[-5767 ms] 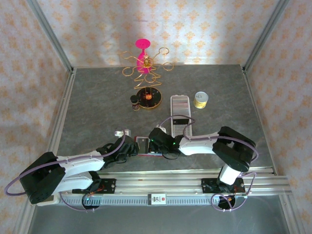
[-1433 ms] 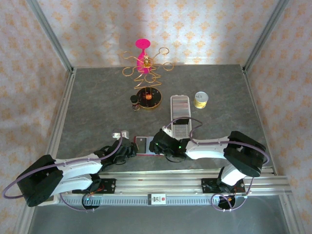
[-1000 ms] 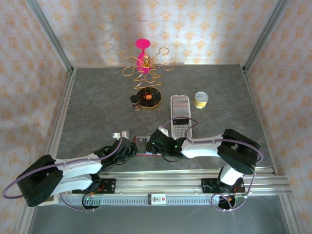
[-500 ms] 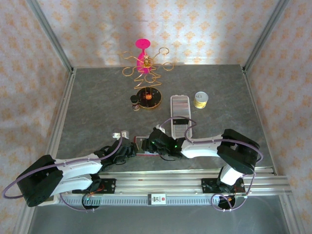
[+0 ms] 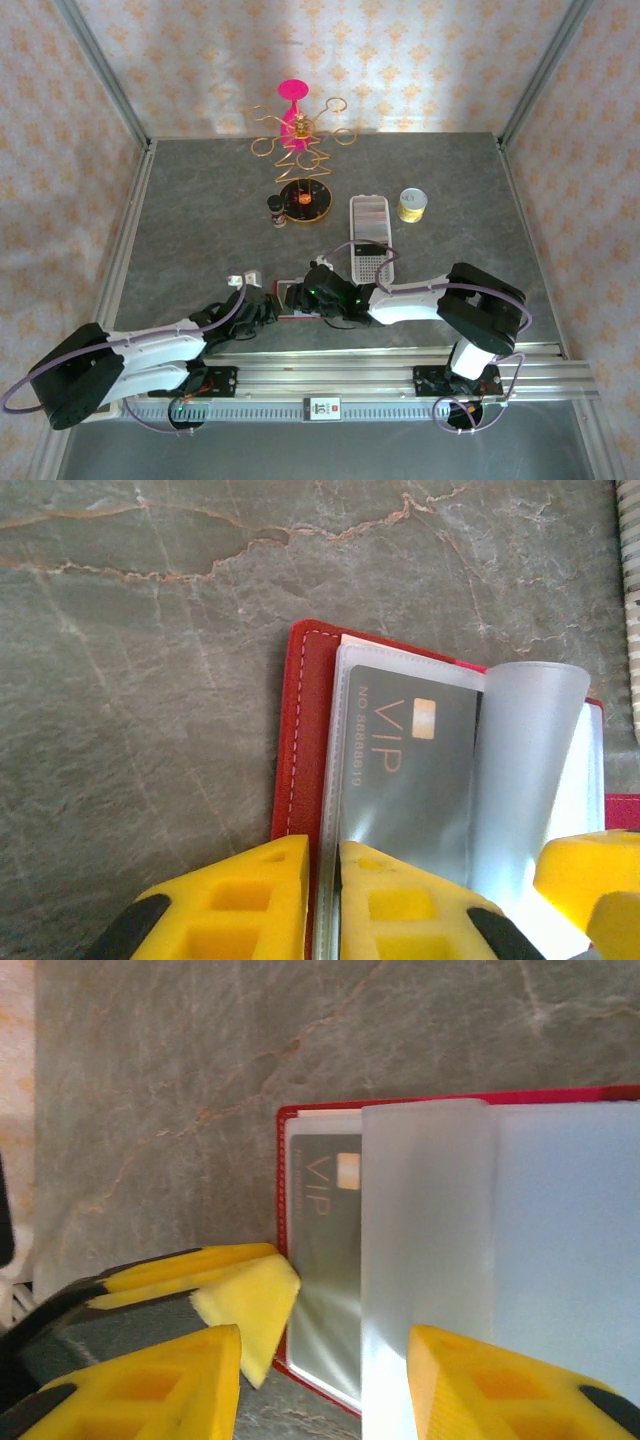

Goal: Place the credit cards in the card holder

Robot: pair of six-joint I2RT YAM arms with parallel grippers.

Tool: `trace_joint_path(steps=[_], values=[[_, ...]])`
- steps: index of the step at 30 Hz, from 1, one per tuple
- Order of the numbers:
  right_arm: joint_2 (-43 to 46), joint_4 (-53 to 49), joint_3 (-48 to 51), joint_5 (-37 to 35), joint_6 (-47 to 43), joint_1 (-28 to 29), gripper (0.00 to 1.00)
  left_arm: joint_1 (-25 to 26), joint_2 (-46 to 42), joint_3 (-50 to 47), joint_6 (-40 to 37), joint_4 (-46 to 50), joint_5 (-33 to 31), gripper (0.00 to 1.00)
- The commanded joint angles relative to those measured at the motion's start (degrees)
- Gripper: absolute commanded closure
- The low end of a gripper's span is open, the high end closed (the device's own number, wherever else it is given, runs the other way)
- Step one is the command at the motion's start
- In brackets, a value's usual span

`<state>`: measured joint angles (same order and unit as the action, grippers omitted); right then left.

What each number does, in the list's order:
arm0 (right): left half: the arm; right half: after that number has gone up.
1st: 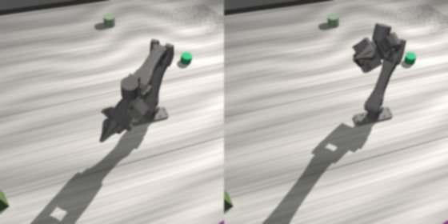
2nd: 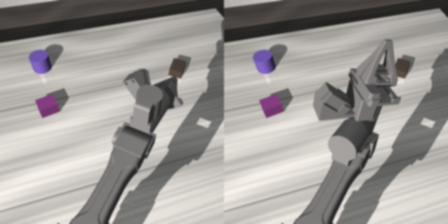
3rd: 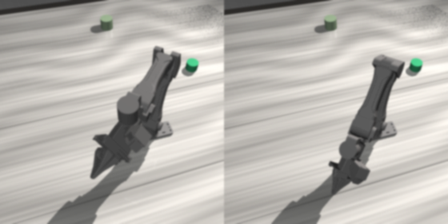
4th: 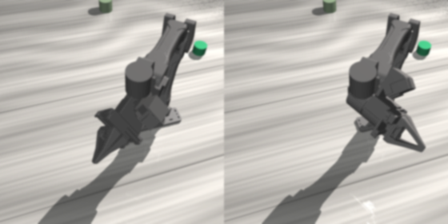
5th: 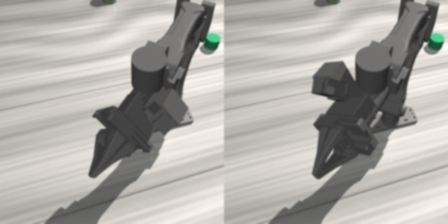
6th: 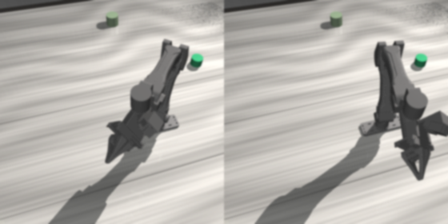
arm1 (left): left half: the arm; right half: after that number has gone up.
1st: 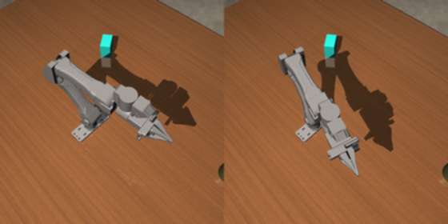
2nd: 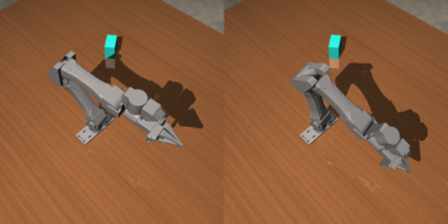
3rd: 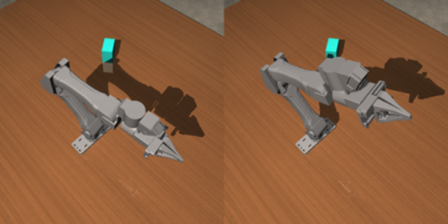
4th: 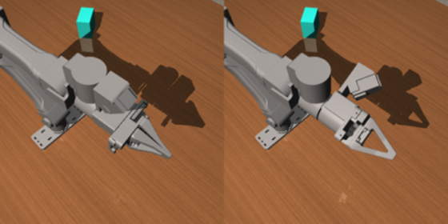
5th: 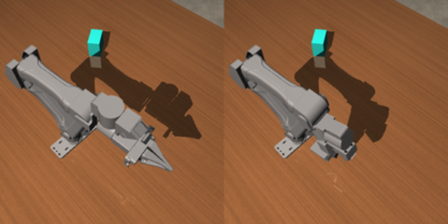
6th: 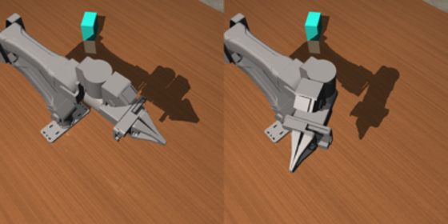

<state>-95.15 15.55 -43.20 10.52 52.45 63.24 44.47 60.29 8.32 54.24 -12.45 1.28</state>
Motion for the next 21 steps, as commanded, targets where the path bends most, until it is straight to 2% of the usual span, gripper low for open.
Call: trace_joint_path(steps=[1,21], values=[[-0.91,3.69,-1.63,0.4,0.82,0.3,0.53,0.09,0.44,-2.73,1.21,4.63,2.14,0.84],[-4.71,9.99,-4.17,4.22,2.38,0.3,0.53,-0.08,-9.12,-4.17,2.95,10.31,-2.03,0.77]])
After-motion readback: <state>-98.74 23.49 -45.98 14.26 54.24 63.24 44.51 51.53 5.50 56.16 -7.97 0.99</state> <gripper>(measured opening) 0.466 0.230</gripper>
